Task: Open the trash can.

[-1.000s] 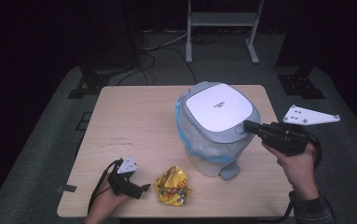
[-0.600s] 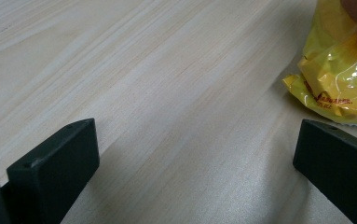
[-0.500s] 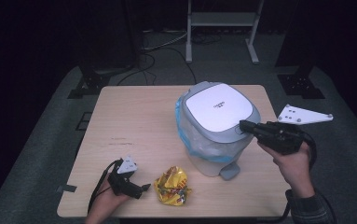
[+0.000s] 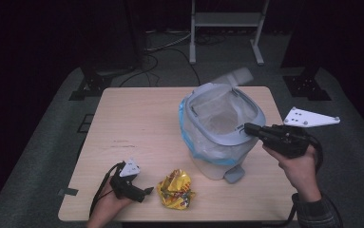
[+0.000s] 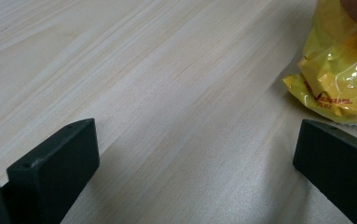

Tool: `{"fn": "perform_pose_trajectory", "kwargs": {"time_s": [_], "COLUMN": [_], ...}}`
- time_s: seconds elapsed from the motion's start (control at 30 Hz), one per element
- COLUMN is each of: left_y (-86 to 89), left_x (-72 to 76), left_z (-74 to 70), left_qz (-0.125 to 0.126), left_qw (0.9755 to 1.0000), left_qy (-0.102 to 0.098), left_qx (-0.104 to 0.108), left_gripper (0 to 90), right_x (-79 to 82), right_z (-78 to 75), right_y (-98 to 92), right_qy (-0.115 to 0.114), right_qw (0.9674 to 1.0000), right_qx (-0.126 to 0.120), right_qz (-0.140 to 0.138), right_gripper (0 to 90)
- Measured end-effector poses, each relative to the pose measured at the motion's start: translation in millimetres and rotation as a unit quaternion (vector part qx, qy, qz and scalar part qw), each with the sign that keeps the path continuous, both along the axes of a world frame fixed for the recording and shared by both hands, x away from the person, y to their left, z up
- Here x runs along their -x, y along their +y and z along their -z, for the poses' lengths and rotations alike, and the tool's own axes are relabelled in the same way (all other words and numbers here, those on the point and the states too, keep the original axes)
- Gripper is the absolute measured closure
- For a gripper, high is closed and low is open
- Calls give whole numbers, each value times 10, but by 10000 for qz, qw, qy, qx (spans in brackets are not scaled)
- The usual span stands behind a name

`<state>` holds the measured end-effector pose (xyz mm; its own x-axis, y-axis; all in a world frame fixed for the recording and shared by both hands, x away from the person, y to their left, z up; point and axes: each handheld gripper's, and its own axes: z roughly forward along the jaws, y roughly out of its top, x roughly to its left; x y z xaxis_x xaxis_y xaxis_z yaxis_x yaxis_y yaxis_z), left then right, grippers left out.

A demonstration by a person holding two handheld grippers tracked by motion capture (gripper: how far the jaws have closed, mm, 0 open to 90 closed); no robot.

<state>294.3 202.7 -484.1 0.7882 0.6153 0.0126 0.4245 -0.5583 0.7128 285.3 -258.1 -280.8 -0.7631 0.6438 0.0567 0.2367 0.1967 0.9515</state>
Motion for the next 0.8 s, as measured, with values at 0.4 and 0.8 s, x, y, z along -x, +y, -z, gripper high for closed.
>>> {"fn": "perform_pose_trajectory", "kwargs": {"time_s": [0.4, 0.8], "left_y": [0, 0], "left_x": [1, 1], "left_z": [-1, -1], "left_qz": [21, 21], "left_qw": [10000, 10000], "left_qy": [3, 4], "left_qx": [-13, -12], "left_gripper": [0, 0], "right_x": [48, 124], "right_z": [-39, -48], "right_y": [-92, -247], "right_qy": [-99, -121], "right_qw": [9998, 9993], "right_qx": [-84, -56], "right_qz": [128, 339], "right_gripper": [841, 711]}}
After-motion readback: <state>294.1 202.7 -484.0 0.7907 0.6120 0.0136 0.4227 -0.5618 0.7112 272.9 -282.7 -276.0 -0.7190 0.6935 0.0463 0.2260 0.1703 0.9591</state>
